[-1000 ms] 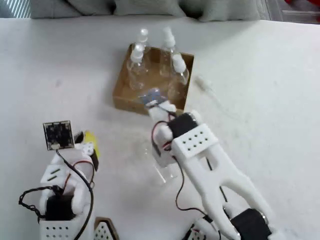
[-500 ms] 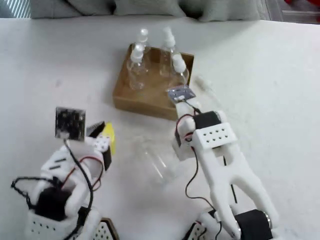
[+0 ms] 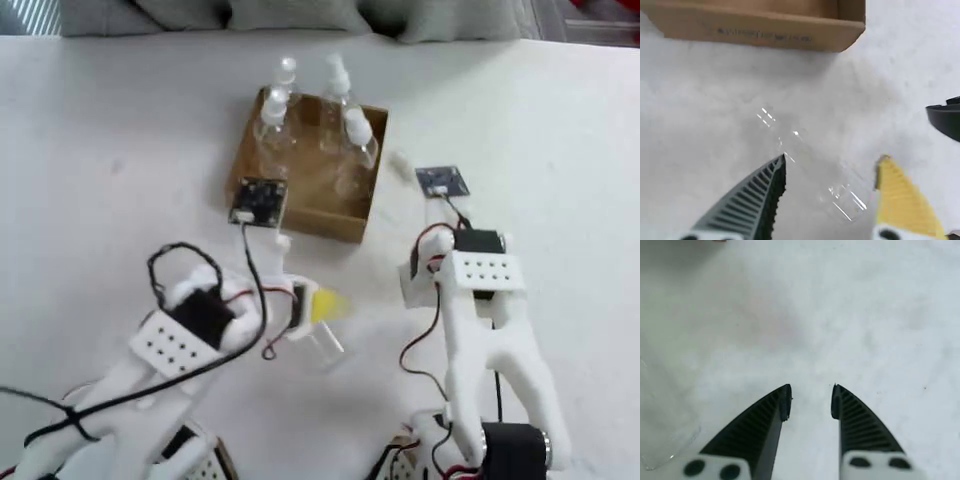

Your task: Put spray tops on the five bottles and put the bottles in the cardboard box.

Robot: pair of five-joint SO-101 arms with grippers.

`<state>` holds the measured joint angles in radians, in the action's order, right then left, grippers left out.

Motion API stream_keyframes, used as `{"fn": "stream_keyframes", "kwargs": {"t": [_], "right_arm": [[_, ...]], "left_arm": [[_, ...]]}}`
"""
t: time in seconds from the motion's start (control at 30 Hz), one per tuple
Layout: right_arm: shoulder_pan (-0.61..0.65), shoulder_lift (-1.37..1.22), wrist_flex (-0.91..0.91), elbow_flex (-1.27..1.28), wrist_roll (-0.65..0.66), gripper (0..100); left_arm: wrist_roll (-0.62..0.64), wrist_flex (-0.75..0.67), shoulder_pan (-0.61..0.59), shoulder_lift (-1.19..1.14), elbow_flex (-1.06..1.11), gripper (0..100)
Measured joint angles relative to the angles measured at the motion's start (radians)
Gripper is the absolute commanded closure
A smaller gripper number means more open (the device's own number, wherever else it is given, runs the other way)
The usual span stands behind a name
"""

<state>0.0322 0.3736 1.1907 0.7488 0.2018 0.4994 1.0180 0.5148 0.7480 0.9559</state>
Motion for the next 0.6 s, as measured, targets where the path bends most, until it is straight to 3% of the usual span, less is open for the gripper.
{"fn": "stream_keyframes", "kwargs": {"t": [0.2,0.6], "right_arm": [[-0.005,0.0,-0.006,0.008,0.0,89.3],[-0.005,0.0,-0.006,0.014,0.0,89.3]], "left_arm": [[0.054,-0.074,0.018,-0.114,0.005,61],[0.103,-0.087,-0.038,-0.496,-0.089,61]]}}
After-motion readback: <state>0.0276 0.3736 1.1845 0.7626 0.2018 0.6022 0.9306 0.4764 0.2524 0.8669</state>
